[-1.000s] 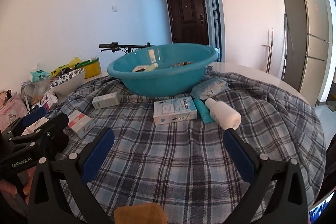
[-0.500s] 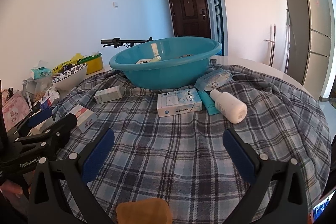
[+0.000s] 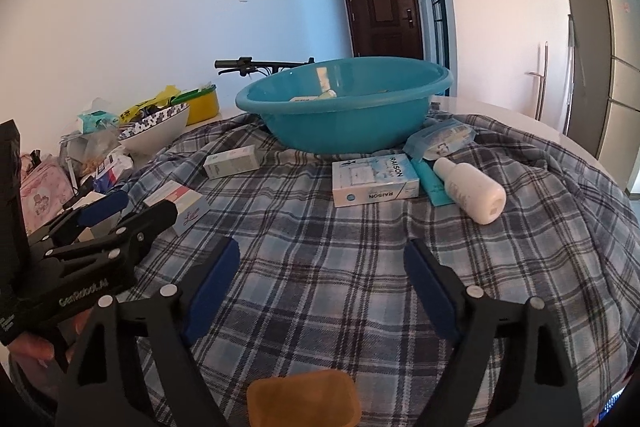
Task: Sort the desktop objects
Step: 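Move both grippers toward the black glove and orange soap box on the cloth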
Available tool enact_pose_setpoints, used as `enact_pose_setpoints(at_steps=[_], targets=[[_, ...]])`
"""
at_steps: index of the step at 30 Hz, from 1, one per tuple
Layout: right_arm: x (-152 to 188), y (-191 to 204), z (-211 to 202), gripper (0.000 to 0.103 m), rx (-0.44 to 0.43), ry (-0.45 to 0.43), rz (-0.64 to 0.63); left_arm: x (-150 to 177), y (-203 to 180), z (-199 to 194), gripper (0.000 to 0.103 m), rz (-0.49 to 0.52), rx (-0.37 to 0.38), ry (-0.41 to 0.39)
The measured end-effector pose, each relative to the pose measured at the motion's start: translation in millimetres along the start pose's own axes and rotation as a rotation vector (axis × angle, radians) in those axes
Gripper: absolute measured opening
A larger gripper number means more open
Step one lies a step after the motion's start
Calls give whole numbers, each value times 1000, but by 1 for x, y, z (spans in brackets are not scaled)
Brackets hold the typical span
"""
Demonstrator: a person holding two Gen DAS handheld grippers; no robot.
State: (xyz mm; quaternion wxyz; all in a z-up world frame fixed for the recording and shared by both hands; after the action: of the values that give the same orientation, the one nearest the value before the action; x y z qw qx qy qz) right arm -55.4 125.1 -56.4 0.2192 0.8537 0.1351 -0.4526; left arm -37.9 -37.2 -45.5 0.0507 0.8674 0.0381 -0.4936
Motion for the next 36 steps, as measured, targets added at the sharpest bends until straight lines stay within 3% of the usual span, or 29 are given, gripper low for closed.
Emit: enact_pose_setpoints(at_steps=[5,16,18,21,22,25,26,27,29,32,34,36], targets=[[3,1,1,80,-23,2,3,3,2,3,75,-5,4,21],[9,9,11,77,-44,40,-10,12,5,14,75,-2,-4,75],[10,8,14,74,-41,50,-9,13,8,19,88,-7,-14,101],[11,6,18,53,-37,70,1,11,14,22,88,-17,-46,107],[12,5,19,40,-34,82,3,10,16,22,88,-16,-58,102],[14,1,20,35,-31,97,9,9,25,24,88,4,-108,106],[15,0,20,35,-27,97,11,9,29,23,84,6,-125,110],[14,-1,20,35,-25,95,13,9,32,23,65,7,-137,116],[14,-3,19,35,-23,93,18,13,41,27,48,5,-157,161],[15,-5,20,35,-29,93,29,18,48,26,48,-8,-157,179],[15,-5,20,35,-34,95,31,19,52,22,52,-5,-187,165],[16,-4,20,35,-36,96,26,19,55,18,88,-6,-217,149]])
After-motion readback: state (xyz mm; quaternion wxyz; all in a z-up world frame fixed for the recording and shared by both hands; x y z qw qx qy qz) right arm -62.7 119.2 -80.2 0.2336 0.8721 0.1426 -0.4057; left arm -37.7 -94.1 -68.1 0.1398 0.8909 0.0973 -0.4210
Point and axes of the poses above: each gripper's, at about its wrist camera, not at the fingertips, and z roughly the way its jaws point, y to its left, x to its underside, the point moved 5 cm from there along z, roughly the way its jaws point, and after that the axes turned 12 degrees about -x, right-handed, at the moved point
